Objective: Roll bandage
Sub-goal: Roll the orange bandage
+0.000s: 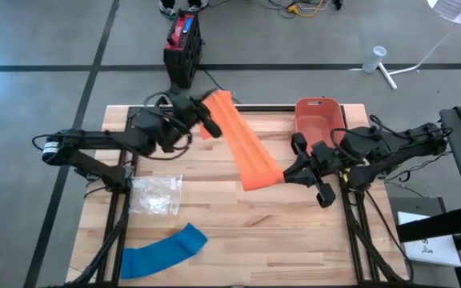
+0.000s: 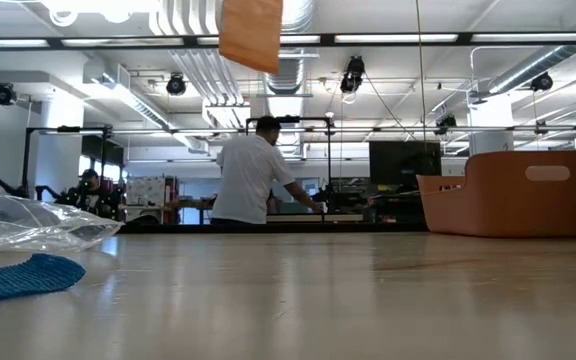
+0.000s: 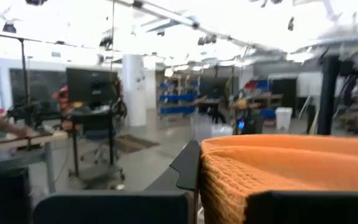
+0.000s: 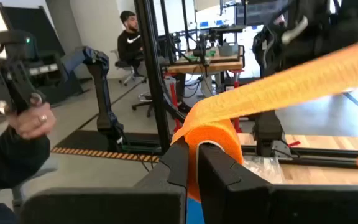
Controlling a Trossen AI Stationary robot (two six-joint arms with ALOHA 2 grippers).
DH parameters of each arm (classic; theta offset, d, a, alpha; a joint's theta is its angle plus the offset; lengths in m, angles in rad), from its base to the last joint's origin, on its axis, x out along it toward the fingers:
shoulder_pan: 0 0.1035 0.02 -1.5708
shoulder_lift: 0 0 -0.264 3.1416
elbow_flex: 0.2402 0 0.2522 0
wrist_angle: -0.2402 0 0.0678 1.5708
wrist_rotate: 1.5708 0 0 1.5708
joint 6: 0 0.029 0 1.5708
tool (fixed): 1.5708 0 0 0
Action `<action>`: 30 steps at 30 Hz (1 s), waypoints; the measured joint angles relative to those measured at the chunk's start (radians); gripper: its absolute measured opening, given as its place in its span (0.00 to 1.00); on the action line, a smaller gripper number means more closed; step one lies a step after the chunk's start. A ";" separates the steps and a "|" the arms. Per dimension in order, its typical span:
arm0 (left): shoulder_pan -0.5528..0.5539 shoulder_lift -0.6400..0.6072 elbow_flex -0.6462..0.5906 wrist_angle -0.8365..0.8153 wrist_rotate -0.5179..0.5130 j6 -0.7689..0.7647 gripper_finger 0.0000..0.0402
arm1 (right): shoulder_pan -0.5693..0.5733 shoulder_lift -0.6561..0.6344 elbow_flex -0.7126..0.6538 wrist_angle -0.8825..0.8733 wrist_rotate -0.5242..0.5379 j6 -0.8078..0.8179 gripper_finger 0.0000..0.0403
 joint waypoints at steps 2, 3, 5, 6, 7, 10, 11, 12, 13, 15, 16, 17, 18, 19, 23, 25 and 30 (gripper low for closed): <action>0.005 -0.029 0.000 0.002 0.030 -0.001 0.00 | 0.000 0.000 -0.001 -0.004 0.000 -0.007 0.02; 0.005 -0.041 0.000 0.002 0.039 -0.001 0.00 | 0.000 0.000 -0.001 -0.002 -0.001 -0.012 0.02; 0.005 -0.058 0.001 0.010 0.057 -0.003 0.00 | 0.000 0.000 -0.001 -0.003 -0.002 -0.019 0.02; 0.005 -0.064 0.005 0.009 0.072 -0.004 0.00 | 0.000 0.000 -0.001 -0.004 -0.003 -0.024 0.02; 0.005 -0.070 0.011 0.010 0.096 -0.008 0.00 | 0.000 0.000 -0.001 -0.004 -0.004 -0.028 0.02; 0.006 -0.074 0.042 0.019 0.155 -0.022 0.00 | 0.000 0.008 -0.001 0.000 -0.008 -0.029 0.02; 0.006 -0.070 0.054 0.017 0.167 -0.023 0.00 | 0.001 0.013 -0.001 -0.004 -0.009 -0.029 0.02; 0.006 -0.062 0.068 0.018 0.169 -0.023 0.00 | 0.001 0.020 -0.002 -0.004 -0.013 -0.028 0.02; 0.006 -0.054 0.080 0.016 0.171 -0.021 0.00 | 0.001 0.027 -0.002 -0.001 -0.023 -0.028 0.02; 0.006 -0.032 0.102 -0.010 0.170 -0.012 0.00 | 0.001 0.039 -0.002 0.000 -0.043 -0.028 0.02; 0.006 -0.021 0.112 -0.030 0.170 -0.007 0.00 | 0.001 0.046 -0.001 0.002 -0.052 -0.028 0.02; 0.006 -0.011 0.119 -0.055 0.168 -0.005 0.00 | 0.002 0.050 0.001 0.001 -0.059 -0.030 0.02; 0.007 -0.002 0.126 -0.069 0.168 -0.005 0.00 | 0.002 0.051 0.002 0.001 -0.062 -0.038 0.02; 0.008 0.004 0.130 -0.087 0.167 -0.005 0.00 | 0.002 0.051 0.003 0.002 -0.063 -0.044 0.02; 0.018 0.024 0.128 -0.115 0.166 0.009 0.00 | 0.002 0.038 0.019 0.011 -0.088 -0.078 0.02; 0.025 0.034 0.113 -0.119 0.166 0.012 0.00 | 0.002 0.036 0.026 0.043 -0.131 -0.091 0.02; 0.039 0.046 0.060 -0.111 0.186 -0.054 0.00 | 0.006 0.037 0.047 0.082 -0.166 -0.146 0.02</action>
